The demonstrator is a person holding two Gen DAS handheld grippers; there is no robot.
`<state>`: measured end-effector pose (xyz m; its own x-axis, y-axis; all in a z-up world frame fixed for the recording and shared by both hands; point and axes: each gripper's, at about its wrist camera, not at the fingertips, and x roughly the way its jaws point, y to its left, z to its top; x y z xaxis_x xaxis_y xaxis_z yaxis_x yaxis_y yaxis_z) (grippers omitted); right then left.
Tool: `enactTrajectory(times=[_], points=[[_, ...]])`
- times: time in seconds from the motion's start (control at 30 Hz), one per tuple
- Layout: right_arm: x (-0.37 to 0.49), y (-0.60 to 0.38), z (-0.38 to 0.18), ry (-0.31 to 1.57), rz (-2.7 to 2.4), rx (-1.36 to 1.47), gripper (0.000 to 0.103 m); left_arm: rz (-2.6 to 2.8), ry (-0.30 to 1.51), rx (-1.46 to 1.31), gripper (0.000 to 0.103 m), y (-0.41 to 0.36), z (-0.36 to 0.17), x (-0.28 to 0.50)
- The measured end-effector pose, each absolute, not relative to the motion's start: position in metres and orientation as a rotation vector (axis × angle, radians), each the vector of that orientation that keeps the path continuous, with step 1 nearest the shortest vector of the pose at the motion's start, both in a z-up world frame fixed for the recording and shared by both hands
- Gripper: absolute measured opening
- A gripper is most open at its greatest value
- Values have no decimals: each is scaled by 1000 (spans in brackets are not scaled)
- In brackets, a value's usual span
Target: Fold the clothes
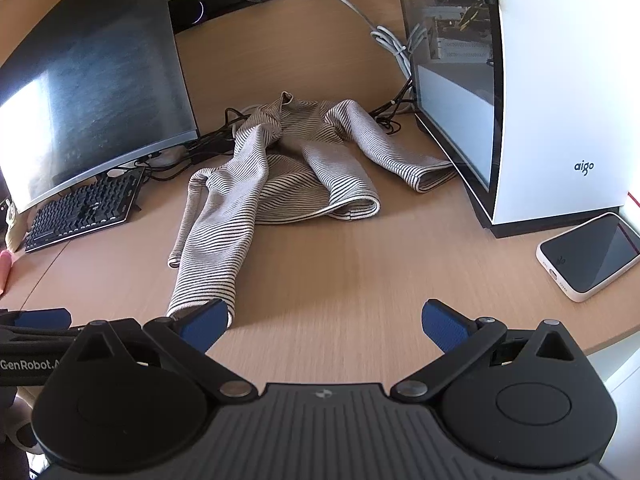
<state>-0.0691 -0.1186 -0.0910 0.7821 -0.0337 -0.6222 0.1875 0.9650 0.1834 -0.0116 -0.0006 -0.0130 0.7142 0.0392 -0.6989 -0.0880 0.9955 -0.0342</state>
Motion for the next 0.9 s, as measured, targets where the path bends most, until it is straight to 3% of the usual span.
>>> enactTrajectory(times=[0.9], points=[[-51,-123,-96,689,-161,253,103,16,800,-67,103,5,-18,27]])
